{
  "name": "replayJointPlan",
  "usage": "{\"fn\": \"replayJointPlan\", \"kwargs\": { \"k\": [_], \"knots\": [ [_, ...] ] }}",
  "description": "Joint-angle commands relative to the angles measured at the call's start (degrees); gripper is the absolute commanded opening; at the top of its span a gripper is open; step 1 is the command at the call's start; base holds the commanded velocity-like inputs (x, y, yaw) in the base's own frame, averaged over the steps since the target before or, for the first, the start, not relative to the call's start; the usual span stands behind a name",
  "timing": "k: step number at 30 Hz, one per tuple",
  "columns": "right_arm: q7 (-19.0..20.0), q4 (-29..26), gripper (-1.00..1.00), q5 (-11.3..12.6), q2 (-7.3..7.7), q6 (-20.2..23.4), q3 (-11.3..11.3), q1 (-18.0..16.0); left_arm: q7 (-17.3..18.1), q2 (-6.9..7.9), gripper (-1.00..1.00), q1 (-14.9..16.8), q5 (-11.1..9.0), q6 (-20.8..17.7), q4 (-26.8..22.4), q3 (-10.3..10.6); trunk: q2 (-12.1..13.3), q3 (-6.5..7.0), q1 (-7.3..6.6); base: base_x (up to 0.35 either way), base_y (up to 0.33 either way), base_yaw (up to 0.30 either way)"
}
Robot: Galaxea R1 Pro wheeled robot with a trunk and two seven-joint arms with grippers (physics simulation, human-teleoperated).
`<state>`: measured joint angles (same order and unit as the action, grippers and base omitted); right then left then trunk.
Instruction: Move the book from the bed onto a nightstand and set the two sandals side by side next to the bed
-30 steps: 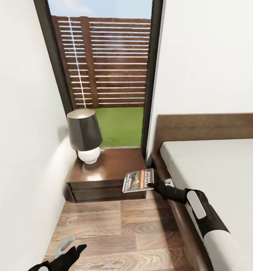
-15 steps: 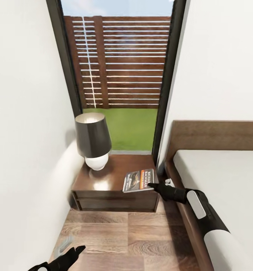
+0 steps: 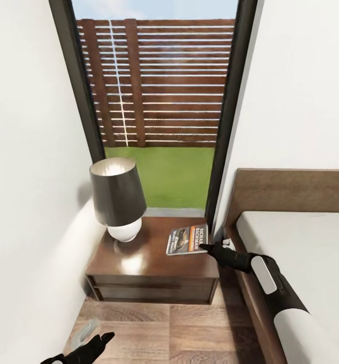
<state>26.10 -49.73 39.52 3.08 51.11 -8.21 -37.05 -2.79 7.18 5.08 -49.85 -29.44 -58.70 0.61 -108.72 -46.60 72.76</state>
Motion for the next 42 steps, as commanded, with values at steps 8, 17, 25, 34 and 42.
{"fn": "replayJointPlan", "kwargs": {
  "k": [8, 17, 25, 34, 42],
  "knots": [
    [0.5, 1.9, -1.00, 0.1, -0.14, 0.2, -0.1, 0.0, -0.2, 0.14, 1.00, -0.1, -0.5, -0.2, 0.9, 0.0, 0.0, -0.05, 0.03, 0.329, -0.096, 0.001],
    [0.8, 3.4, -1.00, 0.0, -0.04, 0.3, 0.0, -0.1, -0.3, 0.82, 1.00, -1.7, -0.3, -0.1, 3.8, -0.2, 0.0, -0.05, 0.03, 0.235, -0.046, 0.000],
    [1.0, 3.6, -1.00, 0.1, 0.21, 0.4, 0.0, -0.3, -0.3, 2.73, 1.00, -3.2, -0.8, -1.3, 4.3, -0.4, 0.0, -0.05, 0.03, 0.040, -0.006, 0.000],
    [7.1, 3.7, -1.00, -0.1, 0.26, -0.4, 0.2, -0.4, 0.2, 3.39, 1.00, -4.3, -1.1, -2.7, 4.3, -2.4, -3.2, -1.49, 1.78, 0.005, -0.001, 0.000],
    [9.2, 3.9, -1.00, -0.1, 0.10, -3.0, 0.9, -0.4, 0.2, 3.39, 1.00, -4.8, -0.6, -2.8, 4.3, -6.5, -6.4, -2.92, 3.54, 0.000, 0.000, 0.000]
  ]
}}
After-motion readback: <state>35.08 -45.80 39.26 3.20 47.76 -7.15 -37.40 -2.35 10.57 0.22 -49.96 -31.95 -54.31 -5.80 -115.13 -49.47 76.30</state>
